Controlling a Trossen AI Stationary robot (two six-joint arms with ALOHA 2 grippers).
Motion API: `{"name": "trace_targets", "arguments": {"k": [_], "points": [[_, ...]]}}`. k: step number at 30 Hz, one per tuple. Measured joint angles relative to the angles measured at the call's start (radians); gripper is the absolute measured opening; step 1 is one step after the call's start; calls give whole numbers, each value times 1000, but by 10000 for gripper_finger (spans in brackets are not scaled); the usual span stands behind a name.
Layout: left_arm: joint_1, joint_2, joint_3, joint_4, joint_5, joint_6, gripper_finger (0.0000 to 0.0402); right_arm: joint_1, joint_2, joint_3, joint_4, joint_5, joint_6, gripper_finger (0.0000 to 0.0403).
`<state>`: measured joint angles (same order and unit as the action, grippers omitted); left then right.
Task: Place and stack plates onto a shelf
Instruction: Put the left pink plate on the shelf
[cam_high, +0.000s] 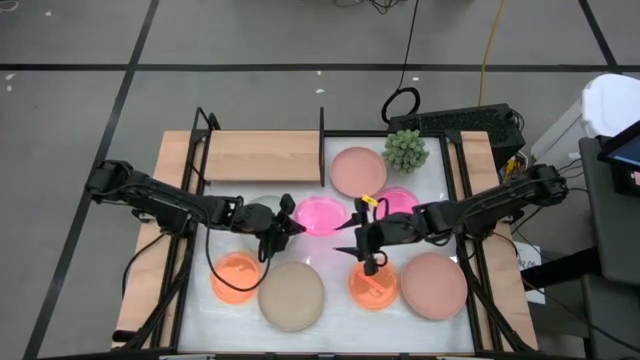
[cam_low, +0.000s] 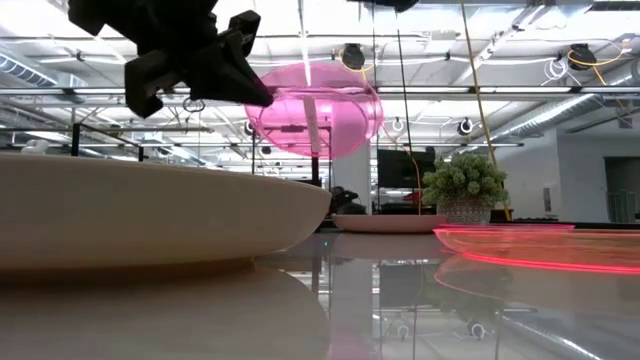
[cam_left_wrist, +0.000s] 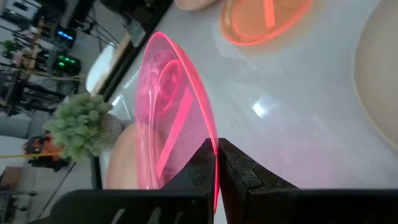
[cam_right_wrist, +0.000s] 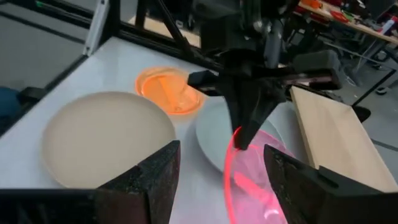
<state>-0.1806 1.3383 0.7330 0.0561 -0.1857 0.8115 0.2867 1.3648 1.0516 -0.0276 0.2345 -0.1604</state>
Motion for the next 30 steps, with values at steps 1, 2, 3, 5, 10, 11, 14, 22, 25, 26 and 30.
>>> {"name": "trace_targets", "arguments": {"k": [1, 2, 3, 5, 10, 11, 14, 22, 25, 26, 30], "points": [[0, -3, 1, 6, -3, 0, 10, 4, -10, -8, 3, 0, 3, 211], [-1, -10, 4, -2, -7, -1, 10, 9, -22, -19, 7, 3, 7, 211], [-5, -20, 4, -19, -13, -2, 10, 13, -31, -31, 5, 6, 15, 211], [-11, -37, 15, -28, -29, -5, 10, 19, -41, -53, 12, 32, 33, 211], [-34, -117, 43, -85, -80, -2, 10, 37, -53, -120, 60, 107, 47, 211], [-36, -137, 45, -90, -90, -2, 10, 40, -53, -131, 65, 110, 46, 211], [-39, -193, 45, -97, -113, 1, 10, 43, -52, -155, 111, 111, 43, 210], [-21, -288, 46, -135, -287, 92, 10, 43, -52, -171, 137, 111, 35, 210], [5, -290, 46, -146, -354, 117, 10, 43, -52, -171, 137, 111, 35, 210], [16, -290, 46, -146, -364, 120, 10, 43, -52, -171, 137, 111, 35, 210], [66, -290, 46, -170, -366, 114, 10, 43, -52, -171, 137, 111, 35, 210]]}}
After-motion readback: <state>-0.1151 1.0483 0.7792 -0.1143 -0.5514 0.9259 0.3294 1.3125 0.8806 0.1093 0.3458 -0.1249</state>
